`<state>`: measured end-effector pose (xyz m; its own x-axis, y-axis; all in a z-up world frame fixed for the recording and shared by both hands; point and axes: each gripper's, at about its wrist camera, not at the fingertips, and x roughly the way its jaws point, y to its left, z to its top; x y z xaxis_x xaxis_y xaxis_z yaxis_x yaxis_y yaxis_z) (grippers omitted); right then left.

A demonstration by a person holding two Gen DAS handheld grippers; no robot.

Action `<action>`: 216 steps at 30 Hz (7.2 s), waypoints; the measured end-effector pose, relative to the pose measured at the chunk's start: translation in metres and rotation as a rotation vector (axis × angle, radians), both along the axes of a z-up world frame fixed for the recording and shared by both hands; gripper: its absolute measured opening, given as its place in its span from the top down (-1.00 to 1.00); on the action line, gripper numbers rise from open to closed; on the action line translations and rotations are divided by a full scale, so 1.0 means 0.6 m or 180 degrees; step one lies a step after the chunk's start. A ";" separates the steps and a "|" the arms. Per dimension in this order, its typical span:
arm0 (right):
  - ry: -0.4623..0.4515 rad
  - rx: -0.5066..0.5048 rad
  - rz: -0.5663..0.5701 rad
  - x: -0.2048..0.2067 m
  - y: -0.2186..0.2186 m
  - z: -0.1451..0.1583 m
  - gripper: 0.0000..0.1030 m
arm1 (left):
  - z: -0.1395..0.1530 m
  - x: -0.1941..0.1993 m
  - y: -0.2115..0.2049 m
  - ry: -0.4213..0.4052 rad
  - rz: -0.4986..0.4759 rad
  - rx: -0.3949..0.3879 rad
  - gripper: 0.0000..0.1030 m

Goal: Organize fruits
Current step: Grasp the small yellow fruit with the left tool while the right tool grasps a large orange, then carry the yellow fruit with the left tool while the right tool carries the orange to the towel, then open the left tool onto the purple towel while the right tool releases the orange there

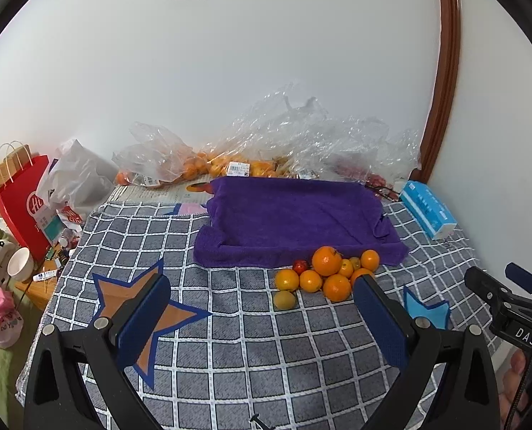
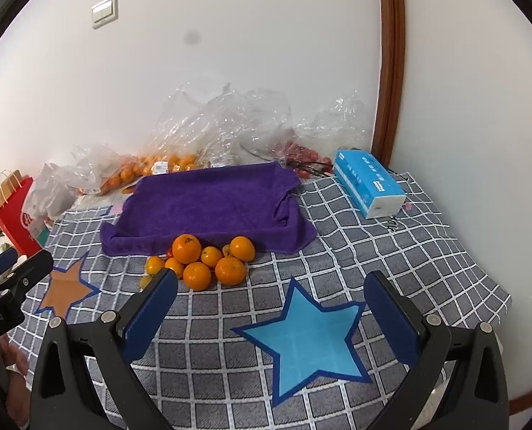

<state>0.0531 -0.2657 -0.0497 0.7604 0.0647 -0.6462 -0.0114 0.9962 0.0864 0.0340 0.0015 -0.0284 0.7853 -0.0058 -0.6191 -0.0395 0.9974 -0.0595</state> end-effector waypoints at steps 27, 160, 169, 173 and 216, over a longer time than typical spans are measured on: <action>0.0444 0.0288 0.0384 0.163 0.032 -0.169 -0.70 | -0.157 0.142 0.059 0.0581 0.0105 -0.0142 -0.86; 0.0246 0.0385 0.0440 0.393 0.025 -0.211 0.17 | -0.197 0.354 0.042 0.0315 -0.0010 -0.0541 0.46; 0.0306 0.0301 0.0496 0.396 0.036 -0.220 0.17 | -0.206 0.359 0.042 0.0356 -0.0006 -0.0484 0.46; 0.0348 0.0276 0.0508 0.398 0.039 -0.227 0.17 | -0.209 0.362 0.044 0.0381 0.0003 -0.0463 0.46; 0.0268 0.0199 0.0539 0.390 0.045 -0.224 0.05 | -0.208 0.362 0.046 0.0377 -0.0032 -0.0516 0.45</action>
<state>0.2869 -0.2385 -0.1840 0.6788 0.2290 -0.6977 -0.1684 0.9733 0.1557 0.2514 0.0294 -0.1532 0.7064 -0.1203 -0.6975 -0.0459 0.9756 -0.2148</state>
